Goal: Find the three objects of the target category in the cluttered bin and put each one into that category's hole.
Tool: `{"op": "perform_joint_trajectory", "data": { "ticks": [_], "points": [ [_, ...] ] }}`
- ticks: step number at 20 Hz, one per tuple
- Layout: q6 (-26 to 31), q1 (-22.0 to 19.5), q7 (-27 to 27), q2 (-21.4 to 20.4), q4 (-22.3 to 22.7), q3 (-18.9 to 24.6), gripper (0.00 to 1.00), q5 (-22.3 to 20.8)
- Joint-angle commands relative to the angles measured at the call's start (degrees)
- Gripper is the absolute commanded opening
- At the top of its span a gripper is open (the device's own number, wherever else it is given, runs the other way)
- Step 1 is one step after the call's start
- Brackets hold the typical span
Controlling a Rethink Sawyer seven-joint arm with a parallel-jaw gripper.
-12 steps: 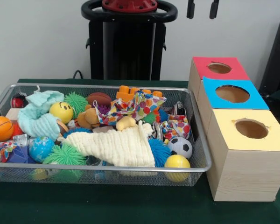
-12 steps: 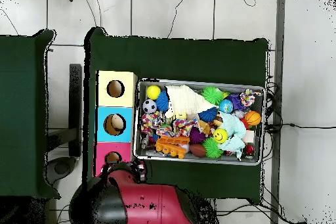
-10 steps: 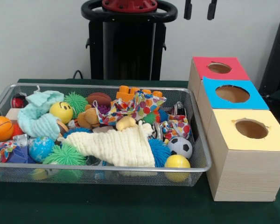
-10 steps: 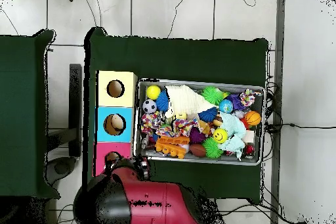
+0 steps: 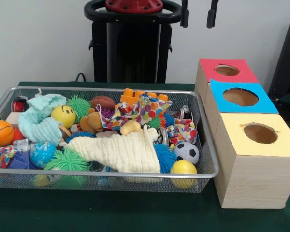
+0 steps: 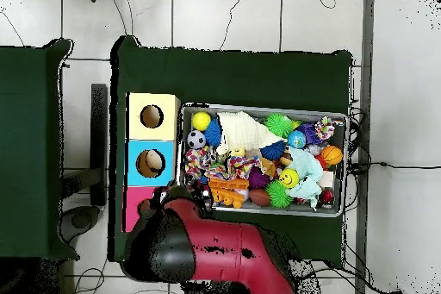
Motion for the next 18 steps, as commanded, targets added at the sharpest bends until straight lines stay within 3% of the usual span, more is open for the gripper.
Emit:
{"op": "perform_joint_trajectory", "data": {
  "ticks": [1, 7, 13, 18],
  "points": [
    [-3.5, -2.4, 0.9, 2.6, -3.4, 6.5, 1.0, -1.8],
    [-7.1, -1.8, 5.8, 3.7, -4.3, 3.5, 1.0, -2.1],
    [-10.0, -1.1, 6.3, 6.0, -4.0, 0.1, 1.0, -5.2],
    [-13.9, -1.8, 5.9, 8.9, -3.9, -0.3, 1.0, -7.2]
  ]
}}
